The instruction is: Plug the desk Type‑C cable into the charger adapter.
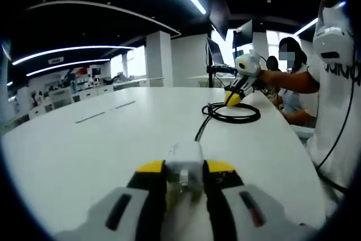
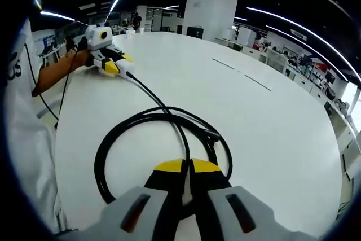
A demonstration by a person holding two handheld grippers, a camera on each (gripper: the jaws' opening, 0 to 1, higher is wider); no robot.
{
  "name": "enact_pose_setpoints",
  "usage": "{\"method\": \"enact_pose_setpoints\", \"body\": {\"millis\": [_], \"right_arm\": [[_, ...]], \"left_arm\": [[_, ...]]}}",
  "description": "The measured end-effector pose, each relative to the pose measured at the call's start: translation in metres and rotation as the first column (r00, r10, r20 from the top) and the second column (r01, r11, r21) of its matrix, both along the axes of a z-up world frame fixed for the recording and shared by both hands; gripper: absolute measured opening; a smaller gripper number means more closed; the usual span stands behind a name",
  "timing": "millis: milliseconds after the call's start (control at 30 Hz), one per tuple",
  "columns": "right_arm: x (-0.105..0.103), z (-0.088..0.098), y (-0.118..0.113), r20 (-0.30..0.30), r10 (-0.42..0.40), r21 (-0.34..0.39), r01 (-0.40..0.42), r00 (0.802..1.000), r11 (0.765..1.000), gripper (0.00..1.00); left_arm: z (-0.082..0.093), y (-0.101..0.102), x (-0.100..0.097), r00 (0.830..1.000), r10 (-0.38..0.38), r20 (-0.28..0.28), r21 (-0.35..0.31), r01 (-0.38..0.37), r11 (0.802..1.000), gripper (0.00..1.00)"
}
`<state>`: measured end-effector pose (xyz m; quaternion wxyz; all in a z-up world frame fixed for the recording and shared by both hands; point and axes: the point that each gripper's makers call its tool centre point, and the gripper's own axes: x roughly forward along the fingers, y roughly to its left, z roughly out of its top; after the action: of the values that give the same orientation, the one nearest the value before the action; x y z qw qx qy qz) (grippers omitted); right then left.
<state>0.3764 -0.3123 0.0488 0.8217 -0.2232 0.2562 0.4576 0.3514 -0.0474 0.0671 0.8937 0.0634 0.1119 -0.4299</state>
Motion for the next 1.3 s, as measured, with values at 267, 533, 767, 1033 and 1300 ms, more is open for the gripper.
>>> {"method": "enact_pose_setpoints", "body": {"millis": [267, 533, 767, 1033, 1300], "right_arm": [[0.015, 0.001, 0.006, 0.013, -0.011, -0.012, 0.011, 1.000, 1.000, 0.02], [0.029, 0.002, 0.012, 0.021, -0.020, -0.020, 0.020, 1.000, 1.000, 0.02], [0.038, 0.003, 0.017, 0.023, -0.017, -0.021, 0.018, 1.000, 1.000, 0.02], [0.059, 0.003, 0.027, 0.028, -0.018, -0.017, 0.018, 0.999, 1.000, 0.02], [0.075, 0.003, 0.034, 0.033, -0.016, -0.024, 0.017, 0.999, 1.000, 0.02]], "left_arm": [[0.001, 0.005, 0.018, 0.999, 0.032, -0.005, 0.010, -0.032, 0.999, 0.24], [0.001, 0.010, 0.032, 0.998, 0.058, -0.015, -0.005, -0.058, 0.998, 0.24], [0.001, 0.015, 0.039, 0.997, 0.074, -0.024, -0.022, -0.075, 0.997, 0.24], [0.001, 0.025, 0.062, 0.993, 0.118, -0.023, -0.025, -0.119, 0.993, 0.24], [0.001, 0.032, 0.080, 0.991, 0.133, -0.016, -0.025, -0.133, 0.991, 0.24]]}}
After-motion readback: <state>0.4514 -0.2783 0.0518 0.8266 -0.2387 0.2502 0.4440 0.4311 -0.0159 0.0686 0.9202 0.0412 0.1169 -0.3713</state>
